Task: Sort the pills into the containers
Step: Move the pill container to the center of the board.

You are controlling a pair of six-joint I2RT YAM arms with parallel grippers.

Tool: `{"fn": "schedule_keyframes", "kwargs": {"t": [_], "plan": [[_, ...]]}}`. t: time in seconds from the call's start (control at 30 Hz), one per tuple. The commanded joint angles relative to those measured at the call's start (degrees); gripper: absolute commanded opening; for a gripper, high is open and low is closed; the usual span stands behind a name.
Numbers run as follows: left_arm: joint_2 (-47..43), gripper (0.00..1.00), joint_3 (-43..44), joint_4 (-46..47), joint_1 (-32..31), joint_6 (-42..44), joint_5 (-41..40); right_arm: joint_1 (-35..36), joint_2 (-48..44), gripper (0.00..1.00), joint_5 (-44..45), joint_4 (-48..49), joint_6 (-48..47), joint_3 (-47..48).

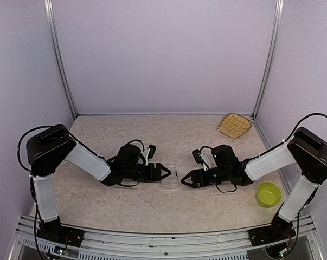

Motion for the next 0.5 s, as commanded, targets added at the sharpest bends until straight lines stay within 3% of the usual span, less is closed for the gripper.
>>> {"fn": "schedule_keyframes", "kwargs": {"t": [0.0,0.33,0.47], "plan": [[2.73,0.73,3.59,-2.16,0.44,1.59,0.76,-1.09,-3.21,0.77,1.64,-1.76,-1.4,-1.82],[4.59,0.76,9.75,-2.41,-0.21,2.46,4.57,-1.37,-6.7,0.78,3.03,-4.84,-5.31,-1.31],[3.41,0.84,10.77,-3.78,-0.22,3.25,4.12,-1.37,-8.13,0.79,3.25,-6.98,-9.45,-0.52]]}}
